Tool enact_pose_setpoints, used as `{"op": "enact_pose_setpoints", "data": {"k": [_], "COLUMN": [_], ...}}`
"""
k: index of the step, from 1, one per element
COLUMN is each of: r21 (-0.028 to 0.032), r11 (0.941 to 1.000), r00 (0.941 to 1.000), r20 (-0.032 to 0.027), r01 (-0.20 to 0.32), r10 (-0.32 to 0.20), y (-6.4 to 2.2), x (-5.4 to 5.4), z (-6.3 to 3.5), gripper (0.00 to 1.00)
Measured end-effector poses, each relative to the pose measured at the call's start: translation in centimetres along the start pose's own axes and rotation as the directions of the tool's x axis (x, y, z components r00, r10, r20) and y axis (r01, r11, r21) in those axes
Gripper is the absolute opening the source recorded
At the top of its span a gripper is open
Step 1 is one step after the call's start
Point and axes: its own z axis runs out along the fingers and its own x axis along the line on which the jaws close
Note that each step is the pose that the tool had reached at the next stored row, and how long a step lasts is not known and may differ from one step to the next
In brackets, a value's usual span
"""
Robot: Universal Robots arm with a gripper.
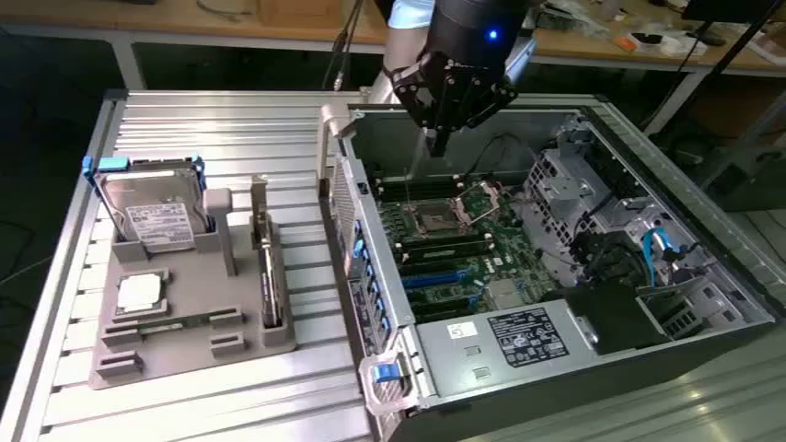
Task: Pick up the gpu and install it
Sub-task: 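Reach for the gpu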
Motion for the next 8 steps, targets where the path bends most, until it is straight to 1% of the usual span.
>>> {"op": "enact_pose_setpoints", "data": {"k": [1,2,4,8], "r21": [-0.0001,0.0000,0.0000,0.0000], "r11": [1.0000,1.0000,1.0000,1.0000], "r00": [1.0000,1.0000,1.0000,1.0000], "r20": [0.0001,0.0000,0.0000,0.0000], "r01": [0.000,0.000,0.000,0.000], "r10": [0.000,0.000,0.000,0.000], "y": [-0.02,-0.10,-0.17,-0.35], "x": [0.2,0.8,1.3,2.6], "z": [0.00,-0.03,-0.04,-0.08], "gripper": [0.11,0.11,0.11,0.11]}}
